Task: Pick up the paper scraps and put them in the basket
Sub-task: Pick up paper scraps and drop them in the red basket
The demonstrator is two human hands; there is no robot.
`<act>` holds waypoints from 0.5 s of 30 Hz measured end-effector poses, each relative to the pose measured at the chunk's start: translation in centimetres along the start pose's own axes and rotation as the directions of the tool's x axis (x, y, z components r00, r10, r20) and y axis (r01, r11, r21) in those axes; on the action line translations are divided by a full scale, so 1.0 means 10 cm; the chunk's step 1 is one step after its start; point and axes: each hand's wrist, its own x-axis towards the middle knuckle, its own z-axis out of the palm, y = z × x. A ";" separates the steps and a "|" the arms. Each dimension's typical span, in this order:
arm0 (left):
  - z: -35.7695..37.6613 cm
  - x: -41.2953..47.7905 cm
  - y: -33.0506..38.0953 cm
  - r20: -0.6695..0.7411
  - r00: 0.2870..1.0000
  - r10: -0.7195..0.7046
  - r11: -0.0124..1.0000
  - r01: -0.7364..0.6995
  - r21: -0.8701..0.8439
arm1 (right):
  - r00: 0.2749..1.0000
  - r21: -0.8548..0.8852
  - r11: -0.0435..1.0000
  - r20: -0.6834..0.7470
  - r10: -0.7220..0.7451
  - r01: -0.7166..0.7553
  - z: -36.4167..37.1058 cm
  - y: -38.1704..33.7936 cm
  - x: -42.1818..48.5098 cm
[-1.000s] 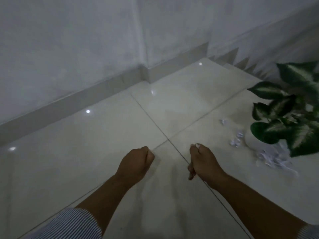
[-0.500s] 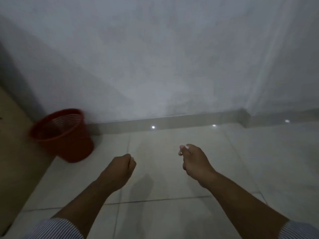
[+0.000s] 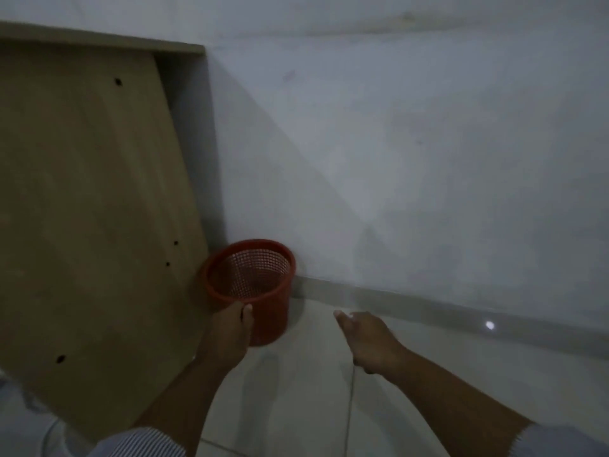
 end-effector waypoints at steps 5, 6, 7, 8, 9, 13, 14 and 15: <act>0.07 0.40 0.00 -0.075 0.997 0.034 0.999 -0.035 -0.007 | 0.990 0.007 0.990 -0.013 -0.140 0.140 0.38 -0.36 0.69; 0.26 0.56 -0.26 -0.119 0.993 0.010 1.000 -0.008 0.018 | 0.980 0.027 0.980 0.017 -0.197 0.196 0.68 -0.36 1.03; 0.30 0.65 -0.27 -0.151 0.989 -0.010 0.999 0.016 0.038 | 0.977 0.052 0.976 0.016 -0.215 0.213 0.74 -0.39 1.14; 0.32 0.75 -0.28 -0.176 0.984 0.004 0.998 0.007 0.061 | 0.979 0.067 0.977 0.004 -0.204 0.204 0.72 -0.47 1.21; 0.30 0.80 -0.25 -0.178 0.984 0.021 0.994 -0.002 0.105 | 0.986 0.102 0.980 -0.010 -0.168 0.168 0.73 -0.52 1.28; 0.43 1.09 -0.36 -0.124 0.990 0.062 0.954 -0.023 0.299 | 0.992 0.117 0.985 -0.050 -0.119 0.124 0.89 -0.49 1.53; 0.47 1.14 -0.43 -0.060 0.998 0.029 0.940 -0.007 0.341 | 0.991 0.122 0.984 -0.046 -0.125 0.130 0.91 -0.48 1.56; 0.50 1.18 -0.49 0.015 1.000 -0.014 0.931 0.008 0.365 | 0.988 0.133 0.980 -0.054 -0.142 0.148 0.94 -0.46 1.59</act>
